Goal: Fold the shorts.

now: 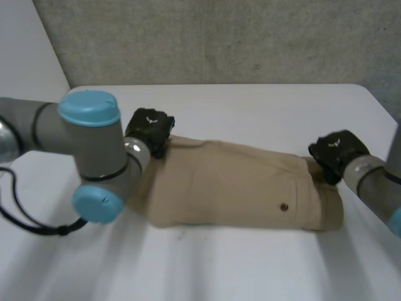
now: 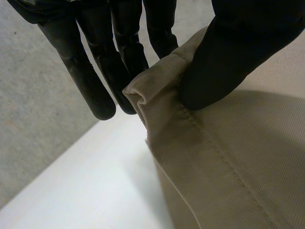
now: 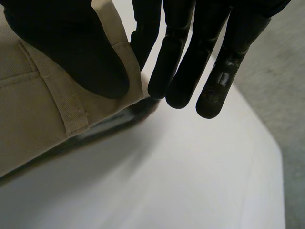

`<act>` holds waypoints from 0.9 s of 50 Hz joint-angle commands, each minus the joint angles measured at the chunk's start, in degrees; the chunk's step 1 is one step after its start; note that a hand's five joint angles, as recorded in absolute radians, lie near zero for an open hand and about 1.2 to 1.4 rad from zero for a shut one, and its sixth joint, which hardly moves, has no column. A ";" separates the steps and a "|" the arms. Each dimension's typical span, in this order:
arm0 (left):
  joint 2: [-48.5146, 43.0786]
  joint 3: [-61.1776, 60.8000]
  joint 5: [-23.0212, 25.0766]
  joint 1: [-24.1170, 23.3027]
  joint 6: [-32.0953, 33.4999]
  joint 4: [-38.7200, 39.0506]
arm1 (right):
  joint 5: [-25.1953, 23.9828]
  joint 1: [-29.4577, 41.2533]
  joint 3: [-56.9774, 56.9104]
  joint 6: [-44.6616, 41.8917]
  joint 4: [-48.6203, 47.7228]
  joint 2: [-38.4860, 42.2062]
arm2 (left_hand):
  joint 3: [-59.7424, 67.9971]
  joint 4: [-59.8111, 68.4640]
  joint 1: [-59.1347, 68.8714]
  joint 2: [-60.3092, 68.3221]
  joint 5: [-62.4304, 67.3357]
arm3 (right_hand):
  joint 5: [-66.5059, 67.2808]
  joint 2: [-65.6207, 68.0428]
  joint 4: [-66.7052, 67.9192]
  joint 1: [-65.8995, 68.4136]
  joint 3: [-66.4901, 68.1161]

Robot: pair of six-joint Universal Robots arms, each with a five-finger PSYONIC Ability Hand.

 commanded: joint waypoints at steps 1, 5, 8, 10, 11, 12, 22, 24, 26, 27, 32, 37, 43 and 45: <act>-13.08 14.54 0.05 1.33 5.23 5.38 | 3.87 2.02 -7.68 1.48 -10.33 8.73 | 11.97 11.26 14.62 11.26 14.42 | 12.48 12.09 11.70 25.90 11.60; -19.41 22.18 0.22 1.94 7.52 6.61 | 5.72 2.46 -11.55 1.05 -15.35 13.57 | 11.97 11.26 14.62 11.26 14.42 | 12.48 12.09 11.70 25.90 11.60; -24.06 28.06 0.57 2.29 7.96 6.70 | 5.98 2.47 -14.89 -1.41 -18.69 18.22 | 11.97 11.26 14.62 11.26 14.42 | 12.48 12.09 11.70 25.90 11.60; -26.01 30.27 1.10 2.73 8.13 6.62 | 6.16 2.55 -16.91 -3.34 -19.57 20.60 | 11.97 11.26 14.62 11.26 14.42 | 12.48 12.09 11.70 25.90 11.60; -26.80 31.07 1.54 2.73 8.13 6.62 | 6.25 2.73 -18.22 -5.44 -20.18 22.61 | 11.97 11.26 14.62 11.26 14.42 | 12.48 12.09 11.70 25.90 11.60; -27.77 31.60 2.93 2.73 8.05 6.62 | 6.16 2.82 -18.76 -6.77 -20.45 23.41 | 11.97 11.26 14.62 11.26 14.42 | 12.48 12.09 11.70 25.90 11.60; -23.66 22.12 7.08 1.07 8.49 17.15 | 10.11 3.87 -18.16 -7.06 -30.38 18.97 | -57.81 -58.52 -55.17 -58.52 -55.37 | -57.52 -57.91 -58.30 -44.10 -58.40; -18.74 17.38 6.73 1.24 8.40 20.14 | 10.38 3.78 -16.58 -4.60 -30.39 15.61 | -57.81 -58.52 -55.17 -58.52 -55.37 | -57.52 -57.91 -58.30 -44.10 -58.40; -15.66 13.87 6.20 1.50 8.31 21.46 | 10.12 3.78 -13.60 -1.35 -29.86 11.06 | -57.81 -58.52 -55.17 -58.52 -55.37 | -57.52 -57.91 -58.30 -44.10 -58.40; -12.78 10.37 5.68 1.59 8.14 22.17 | 9.94 3.61 -12.36 -0.46 -29.42 9.46 | -57.81 -58.52 -55.17 -58.52 -55.37 | -57.52 -57.91 -58.30 -44.10 -58.40; -4.24 0.42 3.92 1.50 7.17 21.73 | 8.54 3.26 -5.33 3.76 -20.12 1.02 | -57.81 -58.52 -55.17 -58.52 -55.37 | -57.52 -57.91 -58.30 -44.10 -58.40; 4.38 -11.53 3.12 1.50 2.70 20.50 | 4.15 1.59 1.61 9.03 -8.43 -2.07 | -57.81 -58.52 -55.17 -58.52 -55.37 | -56.28 -56.68 -57.07 -42.87 -57.17; 11.15 -24.37 3.21 1.42 -7.24 19.36 | -5.34 -4.56 12.69 16.42 -5.77 -4.44 | -56.80 -57.51 -54.16 -57.51 -54.36 | -49.03 -49.42 -49.81 -35.62 -49.91; 11.86 -26.40 3.30 1.42 -8.82 19.36 | -7.98 -5.53 15.23 17.21 -7.52 -4.35 | -56.64 -57.34 -53.99 -57.34 -54.19 | -44.01 -44.41 -44.79 -30.60 -44.90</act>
